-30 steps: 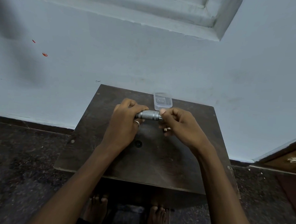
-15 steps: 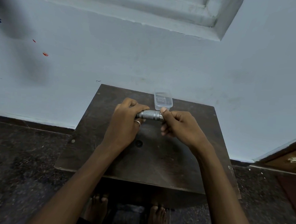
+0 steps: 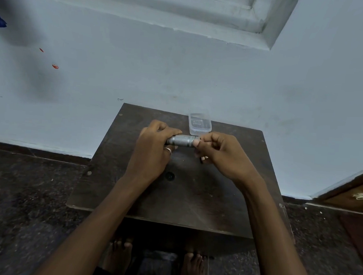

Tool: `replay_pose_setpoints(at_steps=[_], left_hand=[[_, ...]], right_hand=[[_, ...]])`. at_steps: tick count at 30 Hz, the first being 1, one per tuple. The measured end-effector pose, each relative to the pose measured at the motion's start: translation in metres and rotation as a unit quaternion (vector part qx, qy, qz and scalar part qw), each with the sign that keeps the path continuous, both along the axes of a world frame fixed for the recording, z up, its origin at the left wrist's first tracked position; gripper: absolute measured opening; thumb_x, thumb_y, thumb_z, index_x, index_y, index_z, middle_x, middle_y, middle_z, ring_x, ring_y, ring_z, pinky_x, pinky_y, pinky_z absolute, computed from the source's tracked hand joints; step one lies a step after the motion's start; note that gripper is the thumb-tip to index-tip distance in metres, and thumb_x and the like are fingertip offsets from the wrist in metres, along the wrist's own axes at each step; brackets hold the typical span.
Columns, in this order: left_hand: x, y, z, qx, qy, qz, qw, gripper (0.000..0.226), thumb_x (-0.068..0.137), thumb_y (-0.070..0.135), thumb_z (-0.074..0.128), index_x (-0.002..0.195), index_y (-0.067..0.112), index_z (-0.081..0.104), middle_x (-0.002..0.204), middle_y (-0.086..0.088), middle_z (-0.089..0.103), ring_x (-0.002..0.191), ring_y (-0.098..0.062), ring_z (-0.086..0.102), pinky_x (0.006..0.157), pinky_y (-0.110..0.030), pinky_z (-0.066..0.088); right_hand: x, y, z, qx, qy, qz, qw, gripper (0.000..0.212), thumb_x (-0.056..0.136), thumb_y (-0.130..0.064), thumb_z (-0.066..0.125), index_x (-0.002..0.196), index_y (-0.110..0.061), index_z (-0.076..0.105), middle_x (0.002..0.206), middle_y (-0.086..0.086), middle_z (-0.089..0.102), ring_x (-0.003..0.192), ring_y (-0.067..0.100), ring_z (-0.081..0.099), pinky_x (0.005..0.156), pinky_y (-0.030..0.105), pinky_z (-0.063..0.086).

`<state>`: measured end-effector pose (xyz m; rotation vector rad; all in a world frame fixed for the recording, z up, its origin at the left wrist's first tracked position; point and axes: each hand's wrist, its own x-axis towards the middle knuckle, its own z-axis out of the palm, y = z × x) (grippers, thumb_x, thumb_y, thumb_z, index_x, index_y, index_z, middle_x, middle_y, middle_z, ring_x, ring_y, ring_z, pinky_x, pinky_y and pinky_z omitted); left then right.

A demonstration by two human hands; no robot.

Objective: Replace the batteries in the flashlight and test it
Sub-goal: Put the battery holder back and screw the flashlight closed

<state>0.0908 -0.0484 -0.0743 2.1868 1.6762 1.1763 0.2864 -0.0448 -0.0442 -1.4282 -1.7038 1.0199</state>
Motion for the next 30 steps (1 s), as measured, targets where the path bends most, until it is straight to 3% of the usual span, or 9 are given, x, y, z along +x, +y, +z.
replay_pose_setpoints(at_steps=[4,7,10,13,15,20,23,26,30], left_hand=[[-0.0004,-0.0009,-0.0001,-0.002,0.002,-0.001,1.0,0.049,0.076,-0.002,0.072,0.117,0.023,0.071,0.1,0.01,0.046,0.095,-0.023,0.054,0.078,-0.024,0.038],[-0.0001,-0.0008,0.0004,-0.002,0.002,0.002,1.0,0.047,0.076,0.0,0.073,0.117,0.023,0.071,0.1,0.01,0.046,0.094,-0.023,0.054,0.078,-0.024,0.038],[0.0003,-0.0009,0.0003,-0.002,0.001,0.006,1.0,0.049,0.075,-0.002,0.073,0.117,0.024,0.071,0.1,0.011,0.045,0.094,-0.022,0.054,0.077,-0.023,0.036],[-0.0003,-0.0011,0.0004,-0.003,0.002,0.007,1.0,0.049,0.075,-0.002,0.074,0.117,0.024,0.071,0.1,0.011,0.045,0.094,-0.022,0.054,0.078,-0.023,0.036],[-0.0004,-0.0007,0.0002,-0.001,0.0,0.004,1.0,0.048,0.075,-0.001,0.073,0.116,0.025,0.071,0.1,0.011,0.045,0.093,-0.022,0.054,0.078,-0.023,0.036],[0.0,-0.0005,-0.0005,-0.002,0.002,0.005,1.0,0.049,0.074,-0.002,0.073,0.115,0.025,0.071,0.099,0.011,0.045,0.092,-0.022,0.054,0.077,-0.023,0.037],[0.0008,-0.0009,-0.0004,-0.002,0.005,0.004,1.0,0.048,0.075,-0.001,0.073,0.116,0.025,0.071,0.099,0.011,0.044,0.092,-0.021,0.052,0.076,-0.022,0.035],[0.0013,-0.001,-0.0004,-0.004,0.006,0.006,1.0,0.048,0.076,0.0,0.073,0.116,0.025,0.071,0.099,0.011,0.044,0.092,-0.021,0.052,0.077,-0.023,0.035],[0.0003,-0.0002,-0.0005,-0.004,-0.002,0.005,1.0,0.05,0.074,-0.003,0.071,0.115,0.025,0.071,0.099,0.011,0.045,0.093,-0.022,0.053,0.077,-0.024,0.036]], right_hand=[[-0.0068,-0.0026,0.0027,-0.015,-0.064,-0.01,0.998,0.054,0.098,-0.052,0.053,0.081,-0.003,0.07,0.071,0.004,0.076,0.071,0.017,0.075,0.082,0.049,0.06],[-0.0081,-0.0035,0.0035,-0.009,-0.075,-0.025,0.997,0.051,0.098,-0.054,0.052,0.084,-0.009,0.071,0.073,0.003,0.076,0.073,0.017,0.074,0.081,0.048,0.06],[-0.0039,-0.0022,0.0044,-0.002,-0.03,-0.005,1.0,0.018,0.09,-0.038,0.071,0.1,-0.022,0.069,0.083,0.0,0.074,0.077,0.02,0.071,0.08,0.048,0.061],[0.0007,0.0004,0.004,-0.012,0.022,0.018,1.0,0.031,0.081,-0.008,0.08,0.107,-0.02,0.069,0.092,0.005,0.074,0.078,0.023,0.069,0.078,0.05,0.063],[0.0002,0.0012,0.0039,-0.006,0.019,0.011,1.0,0.029,0.08,-0.003,0.079,0.104,-0.019,0.07,0.093,0.008,0.075,0.078,0.023,0.069,0.077,0.05,0.063],[-0.0004,0.0012,-0.0007,0.003,-0.024,0.007,1.0,0.012,0.089,-0.027,0.074,0.092,-0.016,0.071,0.087,0.018,0.073,0.071,0.021,0.064,0.079,0.052,0.057],[-0.0049,-0.0011,0.0016,0.016,-0.087,0.001,0.996,0.043,0.097,-0.048,0.058,0.078,-0.01,0.069,0.073,0.008,0.074,0.072,0.026,0.071,0.079,0.05,0.058],[-0.0088,-0.0016,0.0026,0.007,-0.123,-0.004,0.992,0.061,0.1,-0.056,0.046,0.075,-0.004,0.068,0.068,0.0,0.075,0.067,0.016,0.071,0.076,0.041,0.057],[-0.0066,0.0,0.0005,0.007,-0.086,-0.018,0.996,0.04,0.095,-0.05,0.059,0.087,-0.013,0.069,0.077,0.004,0.074,0.075,0.025,0.071,0.078,0.045,0.057]])
